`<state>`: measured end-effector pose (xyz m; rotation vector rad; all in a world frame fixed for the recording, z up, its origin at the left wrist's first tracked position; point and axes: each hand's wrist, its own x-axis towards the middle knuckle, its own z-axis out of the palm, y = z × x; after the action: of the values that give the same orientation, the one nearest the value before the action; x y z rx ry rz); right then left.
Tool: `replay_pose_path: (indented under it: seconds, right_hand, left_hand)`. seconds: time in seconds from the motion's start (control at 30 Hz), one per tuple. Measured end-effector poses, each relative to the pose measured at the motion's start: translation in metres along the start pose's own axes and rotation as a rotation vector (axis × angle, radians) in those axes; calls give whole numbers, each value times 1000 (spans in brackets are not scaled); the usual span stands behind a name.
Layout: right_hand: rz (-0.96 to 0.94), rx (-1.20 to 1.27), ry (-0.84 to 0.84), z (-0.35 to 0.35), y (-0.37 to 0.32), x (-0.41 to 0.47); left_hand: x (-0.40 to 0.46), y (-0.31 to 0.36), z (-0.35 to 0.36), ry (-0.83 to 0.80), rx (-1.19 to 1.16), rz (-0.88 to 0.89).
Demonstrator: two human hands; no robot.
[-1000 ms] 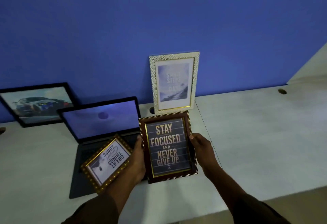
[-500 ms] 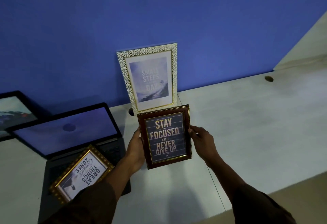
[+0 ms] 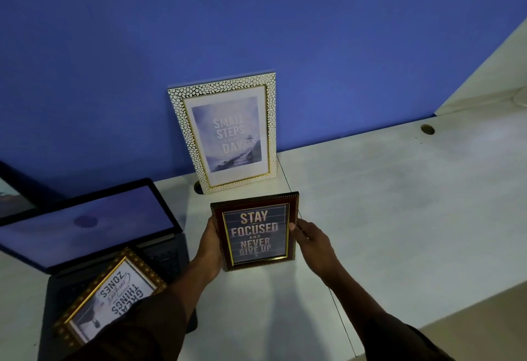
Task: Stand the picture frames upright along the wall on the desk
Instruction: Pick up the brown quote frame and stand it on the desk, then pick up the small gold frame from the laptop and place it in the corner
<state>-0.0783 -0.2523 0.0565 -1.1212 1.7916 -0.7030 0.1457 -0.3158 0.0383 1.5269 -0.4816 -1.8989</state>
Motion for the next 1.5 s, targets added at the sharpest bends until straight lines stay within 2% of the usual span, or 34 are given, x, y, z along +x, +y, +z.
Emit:
replay_pose_path:
  seconds: [0.13,0.27,0.5,0.77,1.1,1.2,1.33,1.5]
  right_hand:
    - [10,0,38,2,5,1]
    - [97,35,104,5,23,-9]
    - [194,86,76,23,33,-42]
    - [201,69,-203,85,16,-65]
    - [146,-18,-412,214,-44,-68]
    - [118,-46,-419,250,-58,-67]
    - [111,-139,-381,285,-69,-62]
    - [155,-156,-226,320,-80,-60]
  left_hand:
    - [-5,6,-3,31,-9,-12]
    - [-10,1,-19,92,72,20]
    - [-48,-19,-50,131,109,93]
    - [-101,-48,-111,210,100,126]
    - [-133,-40,-240,491,157,168]
    - [-139,-30,-278,529,197,165]
    - [-130,-18,-325,582,403,195]
    - [-103,1,-376,474,513,56]
